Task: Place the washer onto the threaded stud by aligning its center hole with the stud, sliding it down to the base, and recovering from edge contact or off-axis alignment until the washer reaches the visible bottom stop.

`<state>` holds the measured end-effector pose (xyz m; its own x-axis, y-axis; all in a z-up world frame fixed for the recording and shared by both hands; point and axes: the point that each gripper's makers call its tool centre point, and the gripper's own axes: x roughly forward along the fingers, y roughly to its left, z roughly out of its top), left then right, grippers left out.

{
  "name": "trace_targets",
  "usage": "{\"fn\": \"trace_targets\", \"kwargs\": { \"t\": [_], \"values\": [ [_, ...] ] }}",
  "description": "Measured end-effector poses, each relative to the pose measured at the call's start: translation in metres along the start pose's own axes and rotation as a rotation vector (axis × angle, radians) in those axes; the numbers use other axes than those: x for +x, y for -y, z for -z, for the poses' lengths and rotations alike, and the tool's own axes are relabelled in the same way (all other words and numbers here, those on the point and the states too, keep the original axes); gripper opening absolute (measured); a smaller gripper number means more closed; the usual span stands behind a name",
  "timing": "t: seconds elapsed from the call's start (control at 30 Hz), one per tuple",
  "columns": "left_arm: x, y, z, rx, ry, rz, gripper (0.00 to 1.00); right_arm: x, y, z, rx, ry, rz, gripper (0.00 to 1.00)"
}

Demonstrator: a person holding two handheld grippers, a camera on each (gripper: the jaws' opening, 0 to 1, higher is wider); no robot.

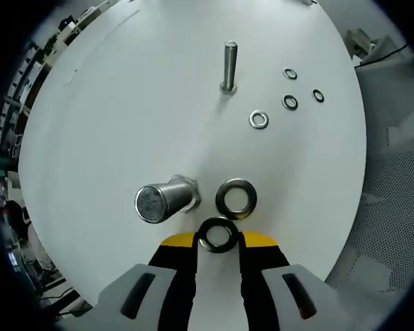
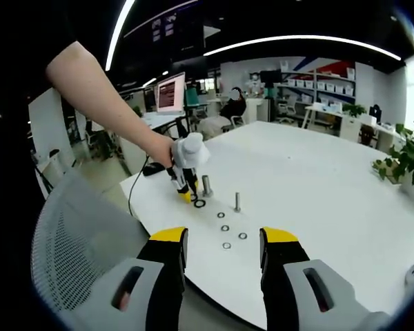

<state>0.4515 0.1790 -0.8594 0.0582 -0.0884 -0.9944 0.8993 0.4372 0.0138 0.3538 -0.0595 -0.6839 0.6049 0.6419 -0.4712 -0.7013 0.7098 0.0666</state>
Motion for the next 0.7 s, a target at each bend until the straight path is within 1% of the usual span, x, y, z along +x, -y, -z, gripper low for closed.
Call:
{"fn": "trace_targets", "kwargs": {
  "t": [0.13, 0.17, 0.2, 0.3, 0.4, 0.5, 0.7],
  "values": [
    [-0.0005, 0.0006, 0.0, -0.012, -0.003, -0.006, 0.21, 0.0, 0.0001, -0.0001, -0.001, 0.0, 0.0, 0.44],
    [-0.0011, 0.0004, 0.0, -0.037, -0.005, -0.006, 0.21, -0.0001, 0.0003, -0.0002, -0.001, 0.0, 0.001, 0.44],
    [-0.0007, -0.0002, -0.0005, -0.046, -0.002, -0.005, 0.21, -0.0001, 0.0003, -0.0002, -0.001, 0.0, 0.001, 0.44],
    [-0.0017, 0.001, -0.0003, -0.026, -0.001, -0.01, 0.2, 0.0, 0.0003, -0.0001, 0.0, -0.001, 0.0, 0.44],
    [-0.0027, 0.0002, 0.001, -0.027, 0.014, -0.015, 0.2, 0.0, 0.0004, -0.0003, 0.0, 0.0, 0.001, 0.44],
    [-0.0035, -0.0008, 0.0024, -0.053, 0.033, -0.013, 0.2, 0.0, 0.0008, 0.0006, -0.001, -0.004, 0.002, 0.44],
    [-0.0031, -0.0001, 0.0028, -0.043, 0.059, -0.032, 0.19, -0.0001, 0.002, 0.0007, 0.001, -0.004, 0.006, 0.44]
  ]
}}
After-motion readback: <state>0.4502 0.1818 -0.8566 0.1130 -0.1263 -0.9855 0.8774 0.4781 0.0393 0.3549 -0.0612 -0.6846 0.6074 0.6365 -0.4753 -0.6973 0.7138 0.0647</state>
